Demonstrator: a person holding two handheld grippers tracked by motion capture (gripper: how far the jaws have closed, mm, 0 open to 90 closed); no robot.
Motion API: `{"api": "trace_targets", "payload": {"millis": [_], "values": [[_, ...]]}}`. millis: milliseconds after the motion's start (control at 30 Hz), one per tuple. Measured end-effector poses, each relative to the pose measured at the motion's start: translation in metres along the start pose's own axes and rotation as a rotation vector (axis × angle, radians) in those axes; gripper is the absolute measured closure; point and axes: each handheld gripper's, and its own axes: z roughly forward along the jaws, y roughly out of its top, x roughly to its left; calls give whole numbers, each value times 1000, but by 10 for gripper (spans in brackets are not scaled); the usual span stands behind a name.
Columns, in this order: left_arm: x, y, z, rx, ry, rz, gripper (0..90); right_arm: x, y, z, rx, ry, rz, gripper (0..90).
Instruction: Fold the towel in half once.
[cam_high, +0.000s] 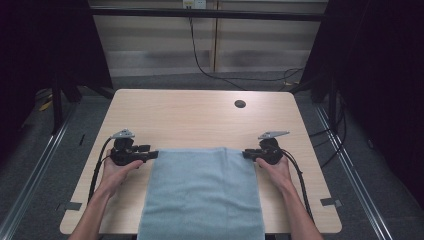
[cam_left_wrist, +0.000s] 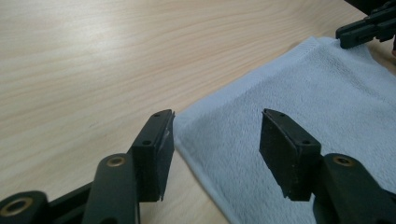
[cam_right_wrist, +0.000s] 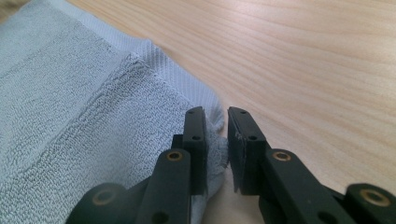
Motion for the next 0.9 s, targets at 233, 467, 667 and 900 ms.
{"api": "trace_targets", "payload": {"millis": [233,467,667,900], "values": [[5,-1,24,60,48,-9,461,1,-2,0,-10,7,5,781],[-5,-3,29,79,72,83,519,1,-2,-1,-4,11,1,780],[-13,-5,30,112,-9,106,762,2,-3,-2,-2,33,13,780],[-10,-6,21,68,-50,54,806,6,5,-11,-73,78,29,784]]}}
